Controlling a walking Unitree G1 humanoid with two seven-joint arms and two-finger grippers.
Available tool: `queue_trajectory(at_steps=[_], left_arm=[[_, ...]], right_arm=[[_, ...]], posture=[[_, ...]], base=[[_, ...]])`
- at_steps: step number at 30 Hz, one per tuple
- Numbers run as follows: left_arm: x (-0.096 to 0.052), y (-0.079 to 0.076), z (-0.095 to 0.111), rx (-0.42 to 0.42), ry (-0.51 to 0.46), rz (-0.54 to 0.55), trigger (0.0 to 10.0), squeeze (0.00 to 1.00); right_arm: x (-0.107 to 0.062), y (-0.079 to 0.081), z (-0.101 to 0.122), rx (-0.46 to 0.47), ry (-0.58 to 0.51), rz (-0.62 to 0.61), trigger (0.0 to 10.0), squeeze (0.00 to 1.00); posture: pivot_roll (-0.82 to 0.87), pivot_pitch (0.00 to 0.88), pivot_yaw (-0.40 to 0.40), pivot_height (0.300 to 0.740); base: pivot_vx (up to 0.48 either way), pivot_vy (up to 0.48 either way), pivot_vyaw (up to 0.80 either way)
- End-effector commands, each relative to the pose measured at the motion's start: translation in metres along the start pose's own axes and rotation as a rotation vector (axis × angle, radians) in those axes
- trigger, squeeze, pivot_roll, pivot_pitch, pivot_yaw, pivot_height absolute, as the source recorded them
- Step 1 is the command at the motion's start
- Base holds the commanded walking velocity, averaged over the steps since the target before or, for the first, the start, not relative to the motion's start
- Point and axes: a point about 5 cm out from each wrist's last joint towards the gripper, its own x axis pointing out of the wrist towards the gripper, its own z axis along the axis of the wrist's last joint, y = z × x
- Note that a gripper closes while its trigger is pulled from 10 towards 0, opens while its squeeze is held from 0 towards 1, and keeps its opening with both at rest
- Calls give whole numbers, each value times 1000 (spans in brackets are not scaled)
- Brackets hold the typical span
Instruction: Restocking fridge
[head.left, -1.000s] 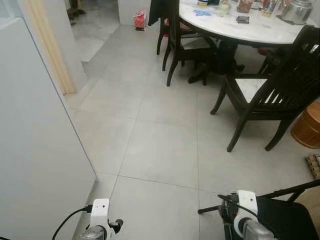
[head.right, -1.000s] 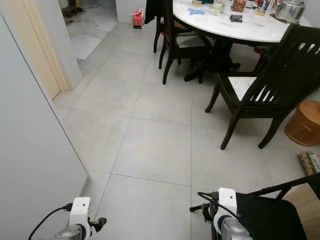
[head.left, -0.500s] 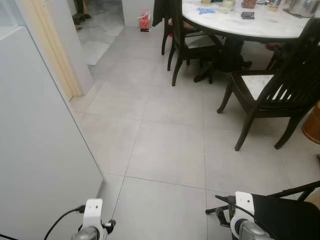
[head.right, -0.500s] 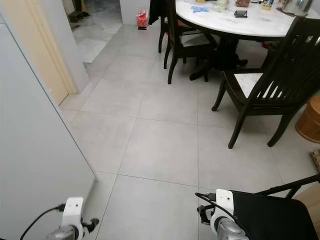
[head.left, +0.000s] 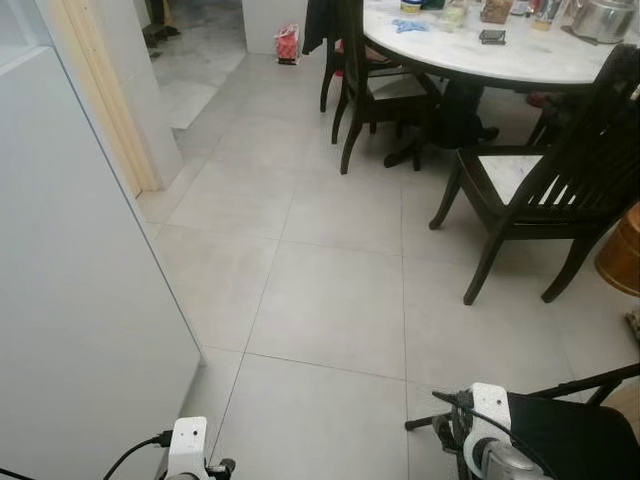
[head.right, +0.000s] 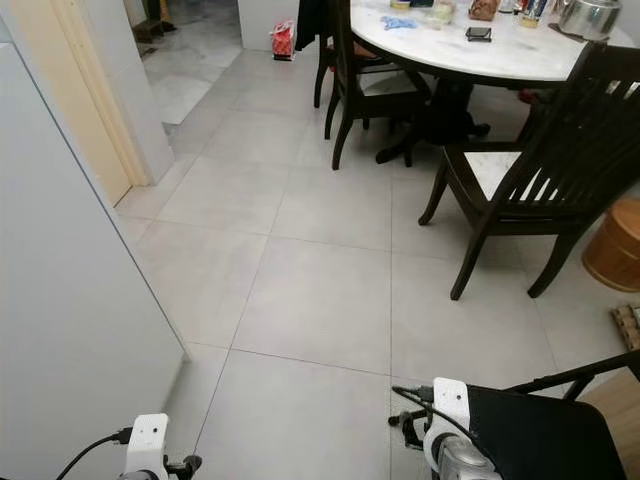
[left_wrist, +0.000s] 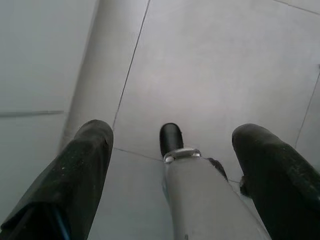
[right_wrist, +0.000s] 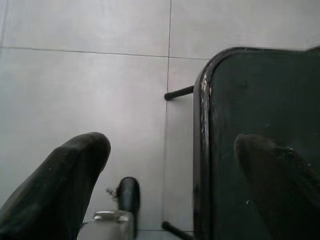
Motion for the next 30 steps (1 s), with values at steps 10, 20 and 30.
queue_trajectory(at_steps=[10,20,30], left_arm=[[-2,3,-12,-4,33,19,10000,0],[-2,5,-12,31,40,15,10000,0],[-2,7,-13,62,48,26,10000,0]], right_arm=[[0,2,-1,-14,-3,15,10000,0],[0,4,-3,-8,3,21,10000,0],[0,5,-4,-20,9,30,10000,0]], posture=[[-78,0,-46,740],[-72,0,-34,740],[-70,0,-30,740]], base=[[0,0,800],[0,0,800],[0,0,800]])
